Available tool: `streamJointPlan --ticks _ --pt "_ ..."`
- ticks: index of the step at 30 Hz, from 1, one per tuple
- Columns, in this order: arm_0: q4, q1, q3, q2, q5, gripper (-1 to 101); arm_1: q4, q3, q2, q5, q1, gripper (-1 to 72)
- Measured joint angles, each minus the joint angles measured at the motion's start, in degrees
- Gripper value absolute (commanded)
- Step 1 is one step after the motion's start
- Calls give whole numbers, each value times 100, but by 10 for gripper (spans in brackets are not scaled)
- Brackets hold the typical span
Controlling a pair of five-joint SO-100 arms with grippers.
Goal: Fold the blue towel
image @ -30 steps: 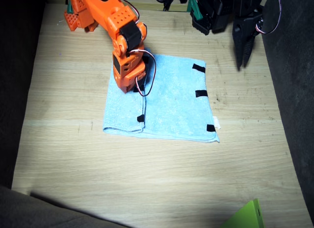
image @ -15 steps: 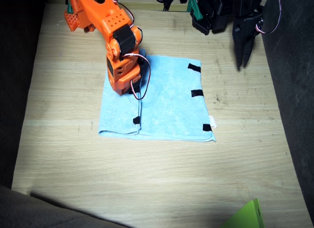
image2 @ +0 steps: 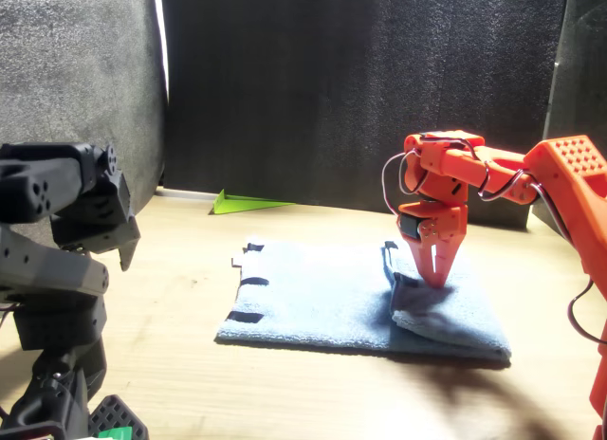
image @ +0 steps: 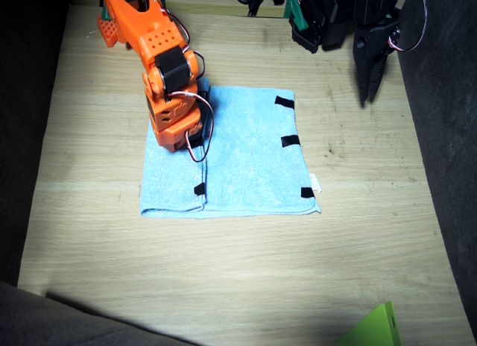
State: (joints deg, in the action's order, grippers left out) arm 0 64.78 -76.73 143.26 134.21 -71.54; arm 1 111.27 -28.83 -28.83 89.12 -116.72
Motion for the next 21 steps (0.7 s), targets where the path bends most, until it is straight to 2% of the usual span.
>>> streamJointPlan --ticks 11,18,21 --pt "0 -35 97 9 0 160 0 -9 -26 9 0 -1" --pt "0 0 97 9 0 167 -35 -123 -475 193 -79 104" --pt "0 0 97 -18 0 167 -97 -211 -650 316 -114 110"
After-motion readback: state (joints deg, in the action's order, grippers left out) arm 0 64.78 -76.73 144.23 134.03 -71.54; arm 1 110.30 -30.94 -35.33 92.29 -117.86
